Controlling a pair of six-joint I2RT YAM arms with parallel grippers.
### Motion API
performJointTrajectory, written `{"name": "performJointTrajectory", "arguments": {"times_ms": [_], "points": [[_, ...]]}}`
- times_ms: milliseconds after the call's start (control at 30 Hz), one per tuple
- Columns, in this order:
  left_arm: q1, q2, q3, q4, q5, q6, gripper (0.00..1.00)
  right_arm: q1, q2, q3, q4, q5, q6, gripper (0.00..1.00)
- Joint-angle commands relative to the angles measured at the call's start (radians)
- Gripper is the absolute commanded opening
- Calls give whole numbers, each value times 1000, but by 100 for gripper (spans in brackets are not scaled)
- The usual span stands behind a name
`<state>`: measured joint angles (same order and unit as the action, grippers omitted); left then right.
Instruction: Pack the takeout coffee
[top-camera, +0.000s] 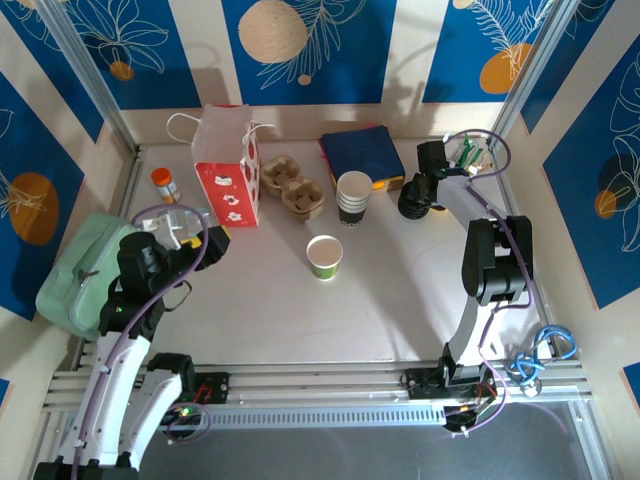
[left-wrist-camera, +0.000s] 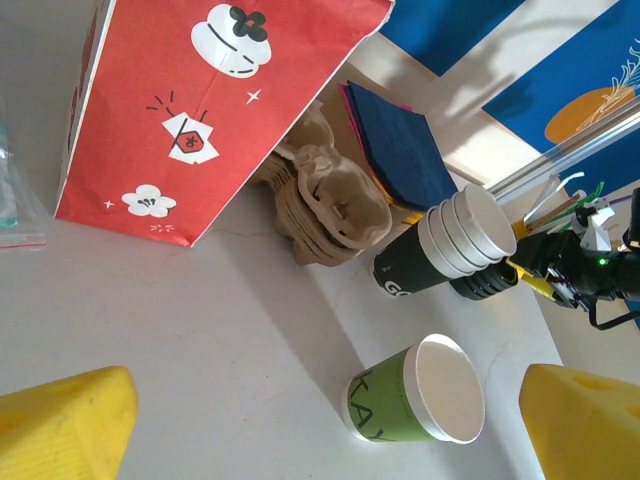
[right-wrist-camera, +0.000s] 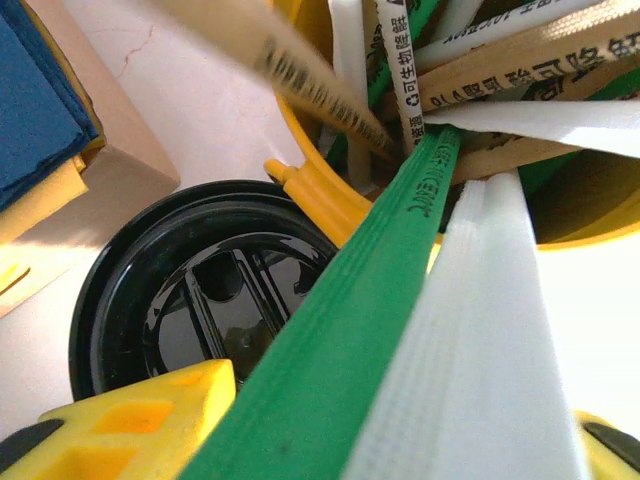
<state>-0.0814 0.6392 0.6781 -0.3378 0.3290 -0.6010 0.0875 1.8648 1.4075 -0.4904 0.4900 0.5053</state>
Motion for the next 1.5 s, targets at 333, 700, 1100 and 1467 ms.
{"name": "performJointTrajectory", "arguments": {"times_ms": [333,700,1100,1467], "points": [[-3,20,36,11,-4,9,98,-11,78,76,-91,7,52,47],[-3,36,51,15,-3,15,98,-9,89,88,-92,-3,52,30],[-3,43,53,17,-4,14,98,-11,63,84,-85,-20,46,18],[-1,36,51,8,-7,17,98,2,4,59,-81,-71,28,16]]}}
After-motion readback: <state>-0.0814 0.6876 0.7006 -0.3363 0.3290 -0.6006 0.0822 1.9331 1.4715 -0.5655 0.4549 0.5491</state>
